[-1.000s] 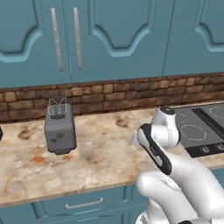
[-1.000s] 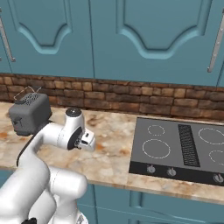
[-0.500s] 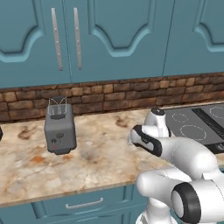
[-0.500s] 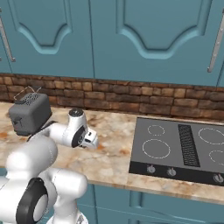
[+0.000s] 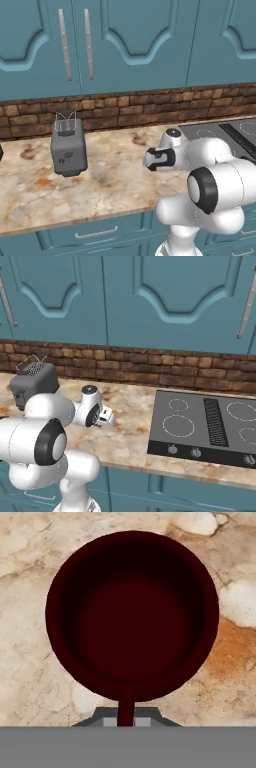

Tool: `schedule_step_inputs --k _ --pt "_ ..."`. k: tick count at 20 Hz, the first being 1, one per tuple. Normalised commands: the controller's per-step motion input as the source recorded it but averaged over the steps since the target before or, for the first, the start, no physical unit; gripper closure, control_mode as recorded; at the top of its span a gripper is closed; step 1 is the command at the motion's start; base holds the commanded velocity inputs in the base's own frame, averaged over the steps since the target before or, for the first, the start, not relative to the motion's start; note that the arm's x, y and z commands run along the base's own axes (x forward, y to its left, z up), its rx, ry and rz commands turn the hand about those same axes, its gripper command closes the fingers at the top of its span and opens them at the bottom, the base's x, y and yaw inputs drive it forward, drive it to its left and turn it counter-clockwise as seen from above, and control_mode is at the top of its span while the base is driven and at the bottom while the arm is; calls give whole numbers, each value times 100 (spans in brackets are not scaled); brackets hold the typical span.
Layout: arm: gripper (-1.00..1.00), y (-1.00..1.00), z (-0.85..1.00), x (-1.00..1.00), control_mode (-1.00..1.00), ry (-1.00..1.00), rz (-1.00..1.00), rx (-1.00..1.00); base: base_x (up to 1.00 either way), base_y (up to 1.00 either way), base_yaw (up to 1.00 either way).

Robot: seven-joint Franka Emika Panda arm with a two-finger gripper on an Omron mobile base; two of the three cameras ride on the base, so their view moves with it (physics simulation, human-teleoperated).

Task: Clear the mugs and bowl far away from the sink.

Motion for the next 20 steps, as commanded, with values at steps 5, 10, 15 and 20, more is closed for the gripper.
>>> schedule_step_inputs --k 5,10,15,20 --pt "100 -1 -31 24 -100 0 0 0 0 0 0" --pt "-100 -1 -25 31 -100 0 0 0 0 0 0" --pt "-100 -4 -4 4 -100 -1 0 0 0 0 0" --pt "-100 -5 0 -3 -100 -6 0 0 0 0 0"
